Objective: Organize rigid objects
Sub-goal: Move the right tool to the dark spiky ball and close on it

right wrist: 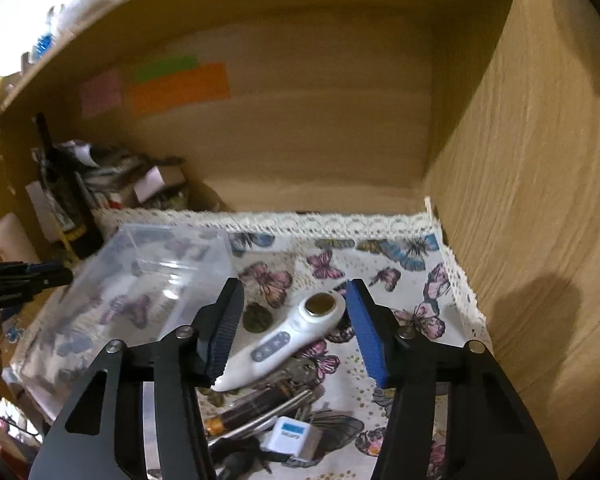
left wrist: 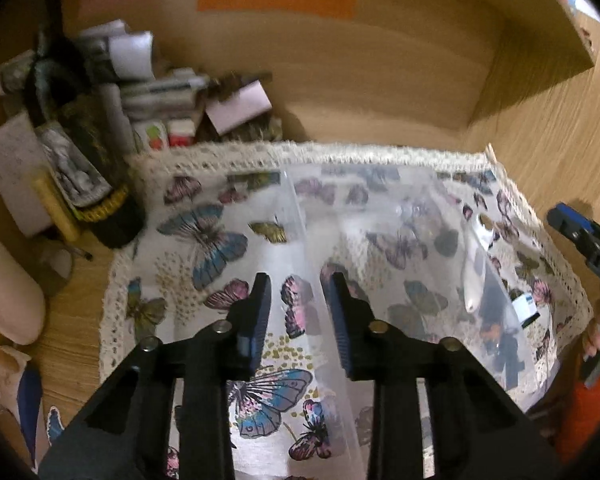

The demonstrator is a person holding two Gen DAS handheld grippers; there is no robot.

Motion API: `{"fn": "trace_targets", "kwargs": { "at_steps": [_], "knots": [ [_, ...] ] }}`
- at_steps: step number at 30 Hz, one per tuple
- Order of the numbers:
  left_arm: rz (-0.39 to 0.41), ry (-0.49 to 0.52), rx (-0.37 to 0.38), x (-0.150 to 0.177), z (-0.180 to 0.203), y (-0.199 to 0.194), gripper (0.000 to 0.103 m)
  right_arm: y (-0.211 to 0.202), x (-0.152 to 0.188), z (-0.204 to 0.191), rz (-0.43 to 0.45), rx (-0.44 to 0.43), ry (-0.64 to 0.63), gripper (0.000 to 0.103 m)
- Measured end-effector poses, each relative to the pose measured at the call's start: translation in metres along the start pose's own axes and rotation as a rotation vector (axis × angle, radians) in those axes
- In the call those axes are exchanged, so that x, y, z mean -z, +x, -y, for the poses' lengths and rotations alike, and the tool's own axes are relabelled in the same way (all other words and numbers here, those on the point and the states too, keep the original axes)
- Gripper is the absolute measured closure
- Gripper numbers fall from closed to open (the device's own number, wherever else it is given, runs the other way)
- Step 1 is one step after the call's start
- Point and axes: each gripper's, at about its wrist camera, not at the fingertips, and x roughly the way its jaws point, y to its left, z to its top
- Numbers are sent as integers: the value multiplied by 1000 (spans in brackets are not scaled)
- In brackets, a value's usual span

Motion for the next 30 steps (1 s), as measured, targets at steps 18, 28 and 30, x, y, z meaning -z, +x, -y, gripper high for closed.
{"fn": "trace_targets", "kwargs": {
  "at_steps": [18,28,30],
  "knots": [
    [-84,53,75,3,5,20,91,128,0,-39,-385,-77,-151,73],
    [-70,57,66,5,6,20,91,138,0,-47,-391,-71,-166,82],
    [-68,56,62,5,6,20,91,132,-1,-45,-371,-66,-162,82]
  ]
}}
